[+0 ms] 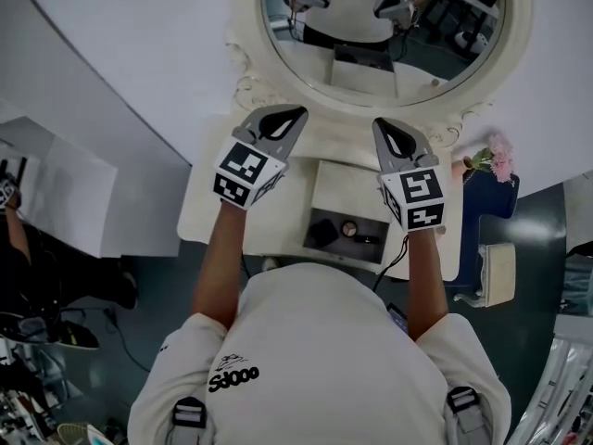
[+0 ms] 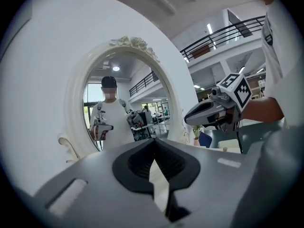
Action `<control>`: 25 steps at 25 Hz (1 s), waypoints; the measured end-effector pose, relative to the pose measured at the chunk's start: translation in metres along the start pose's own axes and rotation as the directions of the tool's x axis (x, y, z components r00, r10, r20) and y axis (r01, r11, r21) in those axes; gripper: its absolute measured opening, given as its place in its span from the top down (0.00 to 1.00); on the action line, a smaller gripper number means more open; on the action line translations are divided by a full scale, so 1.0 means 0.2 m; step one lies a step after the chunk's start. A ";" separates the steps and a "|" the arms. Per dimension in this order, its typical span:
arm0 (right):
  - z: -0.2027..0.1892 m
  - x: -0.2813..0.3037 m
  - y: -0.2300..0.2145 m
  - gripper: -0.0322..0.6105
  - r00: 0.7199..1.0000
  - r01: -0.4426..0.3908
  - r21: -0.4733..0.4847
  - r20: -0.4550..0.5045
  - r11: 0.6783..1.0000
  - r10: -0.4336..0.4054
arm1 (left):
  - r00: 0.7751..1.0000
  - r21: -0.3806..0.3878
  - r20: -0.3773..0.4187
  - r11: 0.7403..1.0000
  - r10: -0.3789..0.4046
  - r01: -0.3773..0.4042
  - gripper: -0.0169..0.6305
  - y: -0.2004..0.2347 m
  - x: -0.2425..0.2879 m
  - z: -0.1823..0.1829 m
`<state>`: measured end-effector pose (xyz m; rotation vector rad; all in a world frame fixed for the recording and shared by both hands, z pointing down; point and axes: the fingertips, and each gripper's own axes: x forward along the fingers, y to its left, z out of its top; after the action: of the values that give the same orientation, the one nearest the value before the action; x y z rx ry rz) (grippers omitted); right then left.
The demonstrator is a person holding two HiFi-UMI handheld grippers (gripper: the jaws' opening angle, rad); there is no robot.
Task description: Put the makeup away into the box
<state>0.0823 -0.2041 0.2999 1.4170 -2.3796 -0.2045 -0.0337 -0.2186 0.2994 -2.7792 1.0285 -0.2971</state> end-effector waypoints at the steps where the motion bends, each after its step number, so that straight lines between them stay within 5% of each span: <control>1: 0.03 -0.01 0.00 0.95 1.000 0.002 -0.001 0.011 1.000 -0.002 | 1.000 0.014 0.014 1.000 0.005 -0.005 0.95 0.01 -0.01 0.03; 7: 0.14 -0.03 -0.02 0.95 0.998 0.012 -0.014 0.055 1.000 -0.011 | 0.997 0.081 0.071 0.996 0.022 -0.028 0.95 0.03 -0.06 0.18; 25: 0.14 -0.01 -0.01 0.95 0.999 0.012 -0.021 0.045 1.000 -0.011 | 0.996 0.084 0.088 0.996 0.001 -0.008 0.94 0.01 -0.04 0.20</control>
<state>0.0746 -0.2050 0.2719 1.4307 -2.3983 -0.2669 -0.0309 -0.2122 0.2597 -2.6886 0.9784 -0.2098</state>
